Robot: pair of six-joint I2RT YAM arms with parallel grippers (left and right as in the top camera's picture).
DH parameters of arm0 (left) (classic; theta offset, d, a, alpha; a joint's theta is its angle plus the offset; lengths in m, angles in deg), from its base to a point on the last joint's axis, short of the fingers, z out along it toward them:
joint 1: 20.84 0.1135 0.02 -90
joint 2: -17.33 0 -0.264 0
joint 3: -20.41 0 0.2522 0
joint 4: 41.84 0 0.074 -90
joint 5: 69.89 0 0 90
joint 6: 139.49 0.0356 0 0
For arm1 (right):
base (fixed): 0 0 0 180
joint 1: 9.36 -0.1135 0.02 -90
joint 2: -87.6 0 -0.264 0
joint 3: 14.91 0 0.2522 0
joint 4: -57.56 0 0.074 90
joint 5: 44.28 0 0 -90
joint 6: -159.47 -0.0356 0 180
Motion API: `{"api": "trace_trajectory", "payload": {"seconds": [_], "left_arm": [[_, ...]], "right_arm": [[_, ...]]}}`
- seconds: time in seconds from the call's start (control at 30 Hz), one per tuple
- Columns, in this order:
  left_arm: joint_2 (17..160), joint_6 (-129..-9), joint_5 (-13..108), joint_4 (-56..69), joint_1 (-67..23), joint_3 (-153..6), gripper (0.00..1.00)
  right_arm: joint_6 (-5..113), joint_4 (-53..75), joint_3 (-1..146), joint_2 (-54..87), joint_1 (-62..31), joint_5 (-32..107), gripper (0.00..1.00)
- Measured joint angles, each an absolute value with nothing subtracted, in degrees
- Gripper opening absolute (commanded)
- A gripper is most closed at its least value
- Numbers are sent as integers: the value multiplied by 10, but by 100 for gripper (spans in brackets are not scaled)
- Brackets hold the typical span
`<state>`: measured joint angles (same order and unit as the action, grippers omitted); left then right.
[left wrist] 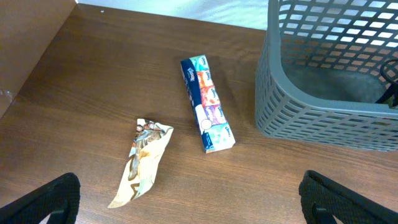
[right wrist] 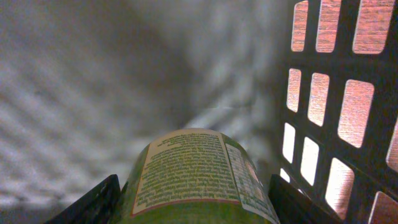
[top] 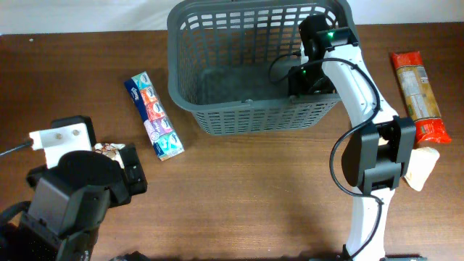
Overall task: Pack container
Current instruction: 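Lower the jar into the basket and open the right gripper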
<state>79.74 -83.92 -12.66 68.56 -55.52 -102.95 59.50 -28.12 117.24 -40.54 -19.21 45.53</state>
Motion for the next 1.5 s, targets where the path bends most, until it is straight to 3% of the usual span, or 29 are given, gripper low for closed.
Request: {"api": "trace_trajectory", "payload": {"seconds": [0.23, 0.57, 0.77, 1.27, 1.5], "left_arm": [[797, -839, -127, 686, -555, -1030, 100], [797, -839, -127, 686, -555, -1030, 100], [797, -839, -127, 686, -555, -1030, 100], [797, -839, -127, 686, -555, -1030, 100], [797, -839, -127, 686, -555, -1030, 100]], "right_arm": [[596, -280, 1172, -405, -192, 455, 34], [596, -278, 1172, -405, -192, 455, 68], [599, -277, 1172, -405, -192, 456, 81], [603, -255, 1177, -406, -192, 441, 93], [610, -296, 1336, -412, -192, 413, 94]]}}
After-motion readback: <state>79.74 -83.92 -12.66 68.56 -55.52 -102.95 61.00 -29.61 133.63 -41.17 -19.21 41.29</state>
